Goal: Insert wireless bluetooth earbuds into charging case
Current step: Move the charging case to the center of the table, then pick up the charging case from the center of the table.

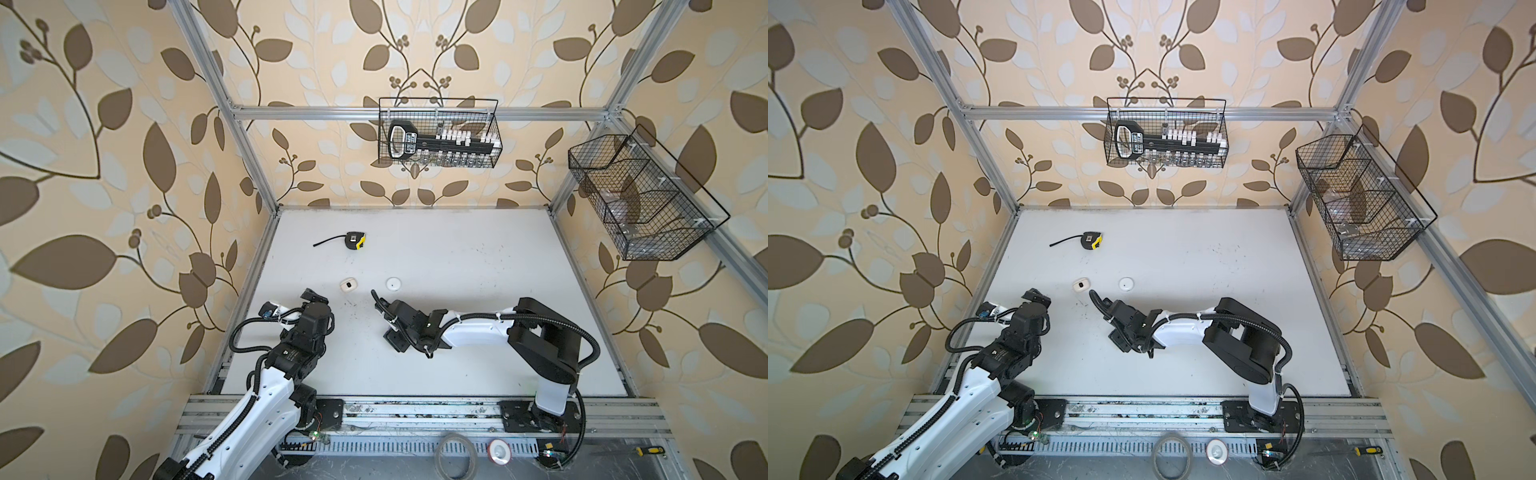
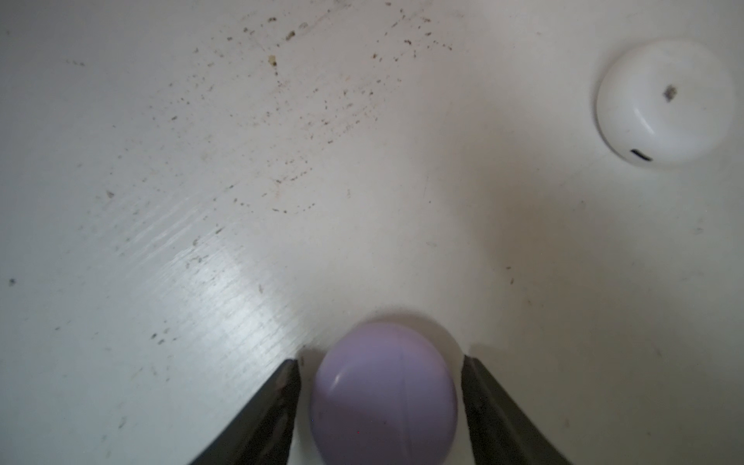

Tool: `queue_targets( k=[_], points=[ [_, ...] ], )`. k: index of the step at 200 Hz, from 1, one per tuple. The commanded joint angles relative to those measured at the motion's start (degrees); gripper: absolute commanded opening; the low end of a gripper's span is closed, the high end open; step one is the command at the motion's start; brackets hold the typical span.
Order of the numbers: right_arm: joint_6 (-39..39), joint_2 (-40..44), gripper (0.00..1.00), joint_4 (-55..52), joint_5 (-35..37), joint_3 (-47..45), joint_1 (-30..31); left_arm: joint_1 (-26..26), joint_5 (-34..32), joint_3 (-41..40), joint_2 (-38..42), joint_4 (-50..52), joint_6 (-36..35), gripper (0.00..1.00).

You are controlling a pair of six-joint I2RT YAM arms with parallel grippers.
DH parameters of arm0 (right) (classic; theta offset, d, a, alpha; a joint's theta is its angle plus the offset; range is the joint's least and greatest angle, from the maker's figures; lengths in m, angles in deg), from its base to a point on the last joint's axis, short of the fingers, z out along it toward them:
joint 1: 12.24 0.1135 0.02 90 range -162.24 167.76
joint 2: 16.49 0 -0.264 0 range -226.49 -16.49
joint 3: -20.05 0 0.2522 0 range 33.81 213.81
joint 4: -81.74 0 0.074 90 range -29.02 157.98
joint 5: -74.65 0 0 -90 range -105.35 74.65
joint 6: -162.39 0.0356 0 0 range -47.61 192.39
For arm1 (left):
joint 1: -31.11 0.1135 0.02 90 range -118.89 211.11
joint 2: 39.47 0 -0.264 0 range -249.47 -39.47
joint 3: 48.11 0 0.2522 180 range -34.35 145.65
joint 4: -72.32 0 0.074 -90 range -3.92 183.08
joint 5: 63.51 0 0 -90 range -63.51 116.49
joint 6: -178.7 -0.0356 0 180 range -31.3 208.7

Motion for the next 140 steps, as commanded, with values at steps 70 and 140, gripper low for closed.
queue_targets(
  k=[70,140],
  points=[
    [-1.00,1.62,0.43,-2.34,0.51,-3.18,0.33,0.08,2.62,2.35,-1.28,-3.91,-5.35,0.99],
    [-4.14,14.89,0.31,1.30,5.46,-7.83,0.22,0.08,33.67,8.71,-4.29,-13.08,-26.88,0.88]
  ],
)
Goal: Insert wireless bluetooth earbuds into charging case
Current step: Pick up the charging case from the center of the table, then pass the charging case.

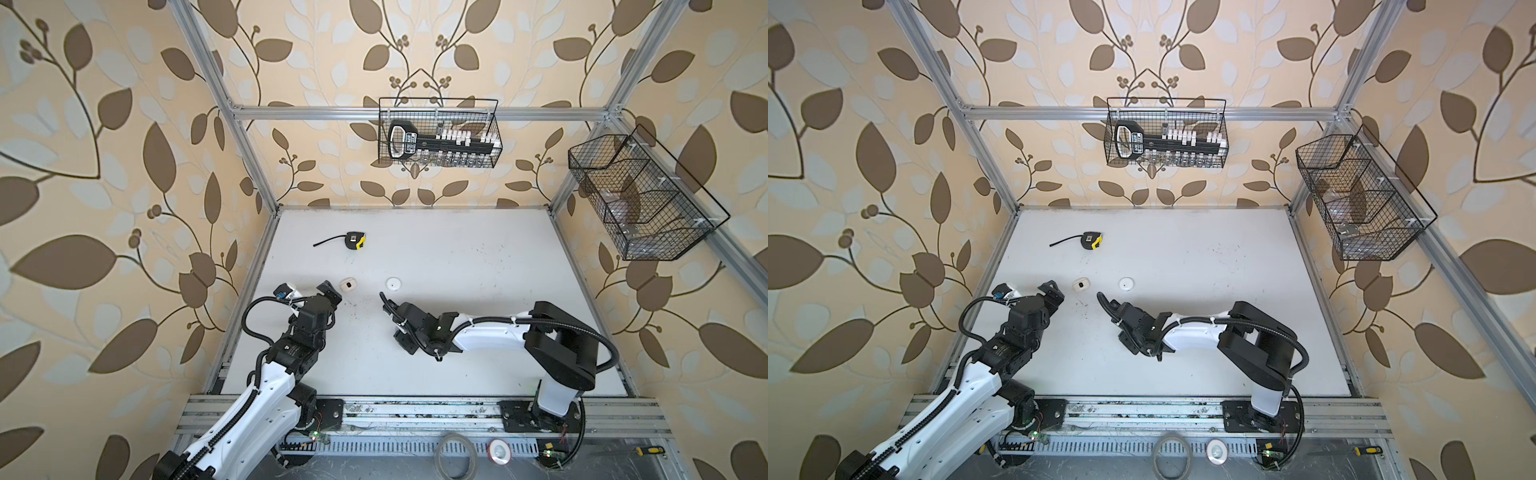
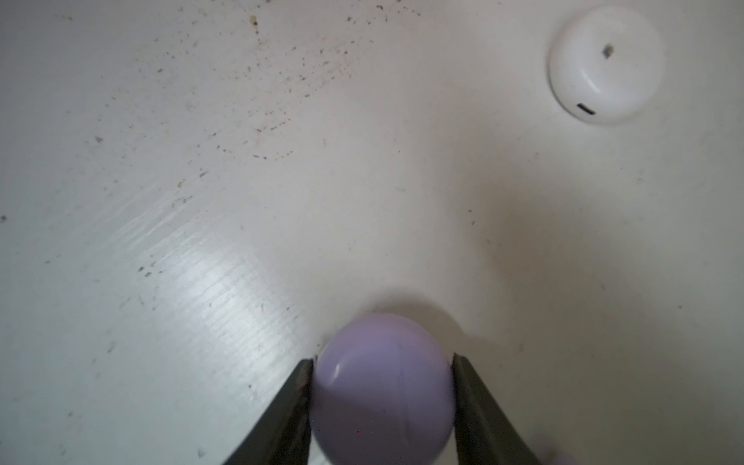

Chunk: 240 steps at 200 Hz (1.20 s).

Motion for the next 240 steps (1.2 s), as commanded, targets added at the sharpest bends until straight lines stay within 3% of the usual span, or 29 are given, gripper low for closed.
queue_targets(
  k=[1,13,32,51,67,100,119,157,207,240],
  points=[
    [-3.23,7.10,0.31,2.01,3.28,-1.80,0.23,0.06,17.12,5.53,-1.13,-5.31,-10.38,0.87],
    [-5.87,10.63,0.28,4.74,4.58,-3.77,0.83,-0.03,24.67,8.68,-2.04,-4.86,-12.05,0.83],
    [-9.95,16.72,0.24,9.70,5.60,-7.61,1.22,-0.03,30.05,16.44,-2.34,5.78,-10.85,0.79],
    [-12.79,23.60,0.19,13.21,6.50,-11.48,1.39,-0.03,40.65,18.31,-0.94,7.86,-9.15,0.83],
    [-14.79,29.41,0.21,17.00,5.32,-15.95,1.30,-0.03,47.39,22.08,-0.11,16.29,-11.55,0.82],
    [-18.30,37.55,0.23,21.24,1.64,-20.99,2.05,-0.12,61.15,16.91,3.08,11.50,-9.66,0.81],
    [-20.53,39.34,0.18,21.28,2.61,-21.41,3.88,-0.12,66.74,18.04,1.59,13.96,-12.85,0.78],
    [-24.77,42.14,0.18,25.43,2.83,-24.20,6.08,-2.22,70.83,17.66,-0.18,11.88,-11.95,0.68],
    [-26.53,43.33,0.22,28.28,-2.32,-23.95,6.04,-14.53,62.08,19.16,-4.23,11.94,-15.90,0.66],
    [-26.43,42.27,0.19,27.96,-2.91,-22.51,6.05,-16.82,58.87,19.70,-6.96,9.50,-16.86,0.57]
  ],
)
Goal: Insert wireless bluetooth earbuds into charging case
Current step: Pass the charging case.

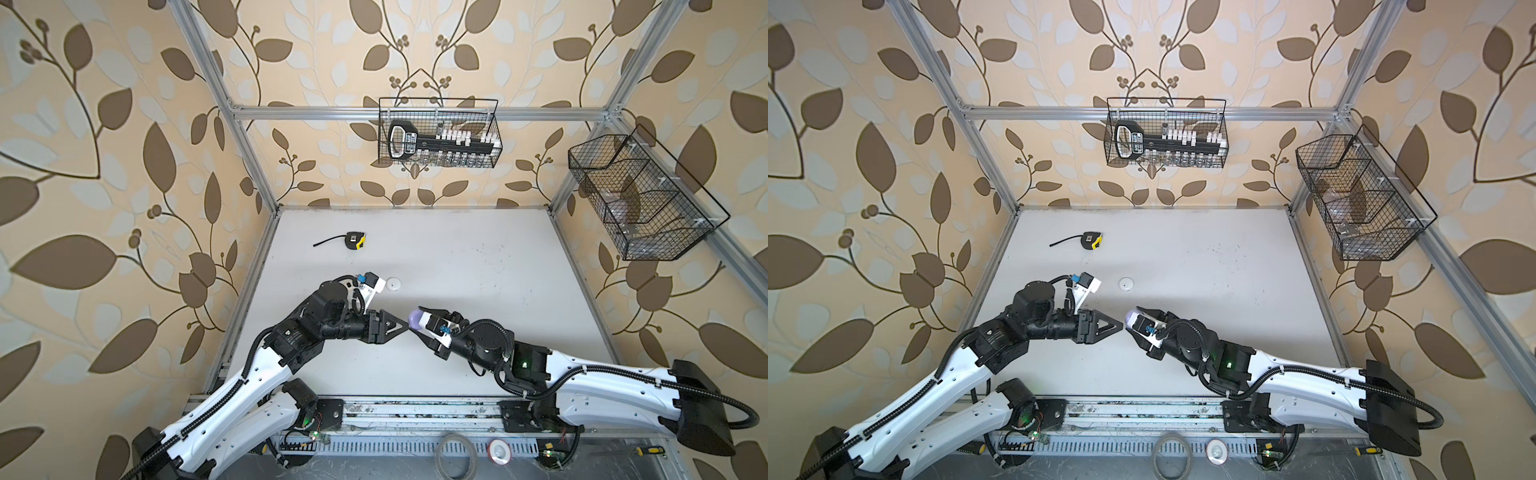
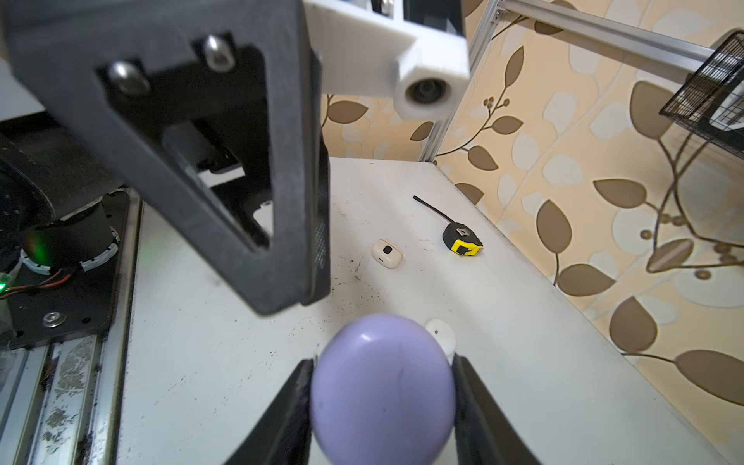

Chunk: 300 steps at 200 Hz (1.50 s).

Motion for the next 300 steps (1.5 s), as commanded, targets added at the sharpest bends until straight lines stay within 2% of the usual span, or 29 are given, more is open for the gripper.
queue_targets(
  k=[1,33,58,138,165,227,261,276,286,300],
  points=[
    [-1.87,-0.43,0.19,2.09,-2.18,1.75,0.19,-0.60,-3.35,2.06,-0.89,-3.46,-2.56,0.56],
    [-1.83,-0.41,0.20,4.43,-2.93,1.17,0.19,-0.69,-3.65,1.85,-0.68,-5.03,-2.14,0.44],
    [-1.96,-1.37,0.20,5.79,-3.57,1.47,0.19,-0.71,-5.02,1.45,0.77,-5.12,-1.87,0.43],
    [-1.51,-3.52,0.20,8.61,-2.91,2.85,0.23,-0.69,-3.47,1.28,0.55,-6.04,-1.31,0.41],
    [-1.68,-5.21,0.20,9.83,-2.11,3.40,0.02,-0.69,-3.57,1.51,-0.05,-5.51,-1.91,0.36],
    [-1.30,-8.28,0.17,11.99,-1.69,4.64,-0.86,-0.69,-3.36,1.63,-0.77,-4.88,-2.73,0.33],
    [-1.33,-8.81,0.17,12.57,-1.98,5.00,-1.09,-0.70,-3.16,1.80,-1.55,-4.78,-2.92,0.25],
    [-1.10,-9.12,0.17,12.82,-2.75,5.18,-1.40,-0.69,-3.10,1.80,-1.52,-4.86,-3.07,0.18],
    [-0.84,-9.33,0.19,13.01,-3.31,5.18,-1.38,-0.73,-3.05,1.80,-1.51,-5.01,-3.21,0.13],
    [-0.10,-9.43,0.32,13.09,-4.22,5.01,-1.39,-0.69,-3.20,1.51,-1.38,-5.66,-3.47,0.08]
  ],
)
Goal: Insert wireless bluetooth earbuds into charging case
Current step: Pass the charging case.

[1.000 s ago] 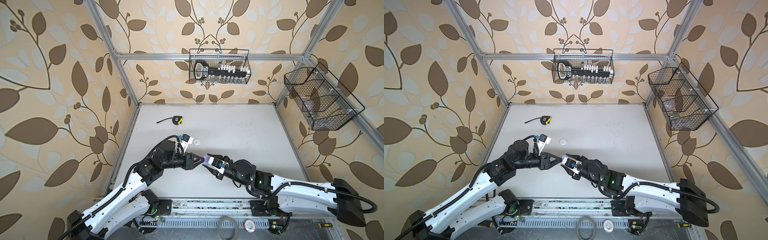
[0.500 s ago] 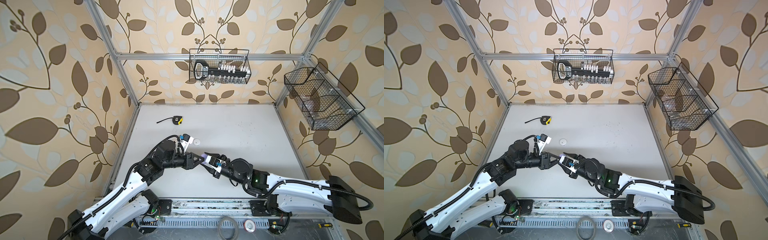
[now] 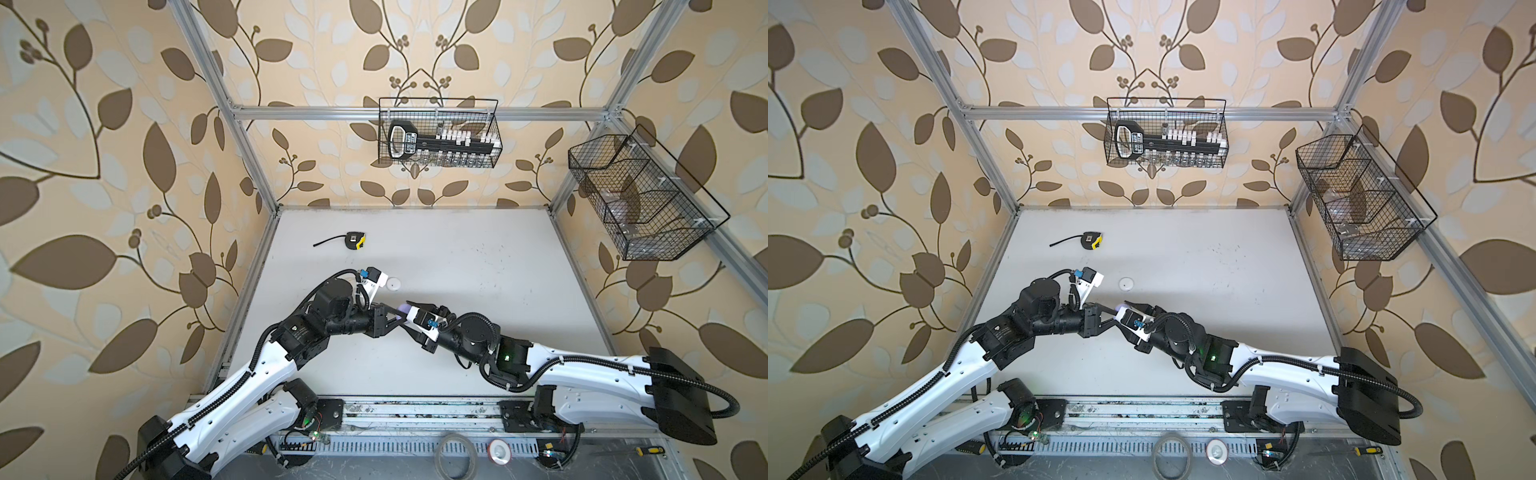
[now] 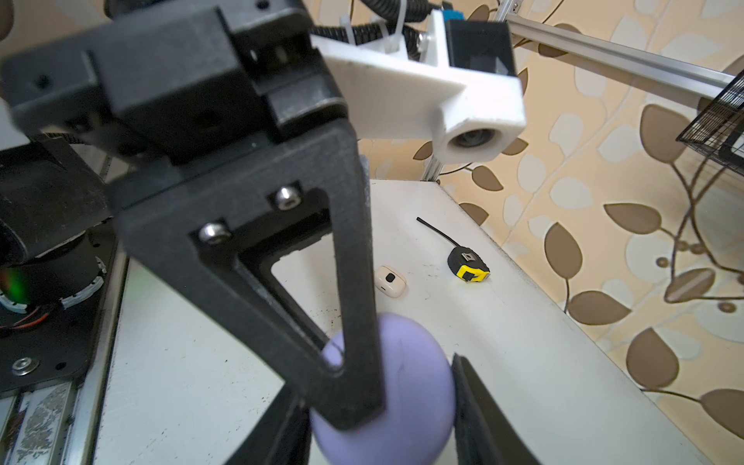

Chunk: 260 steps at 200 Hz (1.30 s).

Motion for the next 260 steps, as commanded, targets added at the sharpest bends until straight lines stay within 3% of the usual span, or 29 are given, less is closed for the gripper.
queue_targets(
  k=[1,17,25,49,106,134,148,160,179,196,210,225,260],
  points=[
    [0.57,-0.43,0.33,4.20,-2.06,1.95,-0.22,-0.36,0.61,1.37,0.07,-1.59,-1.44,0.07],
    [1.88,0.40,0.48,4.15,-2.52,1.29,-0.13,-0.36,-0.72,0.03,0.35,-3.37,-1.70,0.04],
    [2.30,1.15,0.53,4.02,-2.70,0.76,-0.08,-0.36,-1.83,-0.58,0.47,-3.93,-2.36,0.00],
    [4.52,5.23,0.61,2.30,-2.15,-1.04,-0.03,-0.36,-6.12,-3.45,1.68,-6.79,-4.28,0.00],
    [13.48,18.34,0.66,3.95,0.11,-11.55,-0.92,-0.62,-3.60,-14.46,11.08,-20.19,-11.81,0.00],
    [18.68,24.88,0.65,-0.03,2.15,-11.79,-3.36,-0.89,-14.80,-27.80,21.32,-40.07,-13.81,0.00],
    [20.75,28.04,0.65,-3.99,2.57,-10.27,-4.78,-0.89,-24.87,-28.39,24.60,-39.69,-11.69,0.00],
    [22.50,30.16,0.65,-6.37,3.46,-9.90,-6.30,-0.89,-27.50,-27.62,24.20,-40.34,-13.73,0.00],
    [25.10,32.24,0.65,-7.83,2.72,-11.48,-8.81,-0.90,-27.12,-27.23,19.94,-42.04,-19.50,0.00],
    [25.83,32.49,0.65,-7.59,-0.21,-13.65,-10.46,-0.86,-23.42,-30.80,13.77,-51.69,-21.89,0.00],
    [25.62,31.97,0.65,-7.14,-2.09,-14.94,-10.85,-0.88,-15.98,-30.93,8.10,-57.85,-22.93,0.00],
    [24.63,31.50,0.65,-7.94,-3.74,-14.83,-10.85,-1.19,-6.47,-27.78,1.99,-57.45,-26.57,0.00],
    [22.51,34.52,0.68,-12.79,-6.28,-13.00,-10.94,-3.22,3.96,-25.92,-6.94,-64.96,-28.74,0.00]
  ],
)
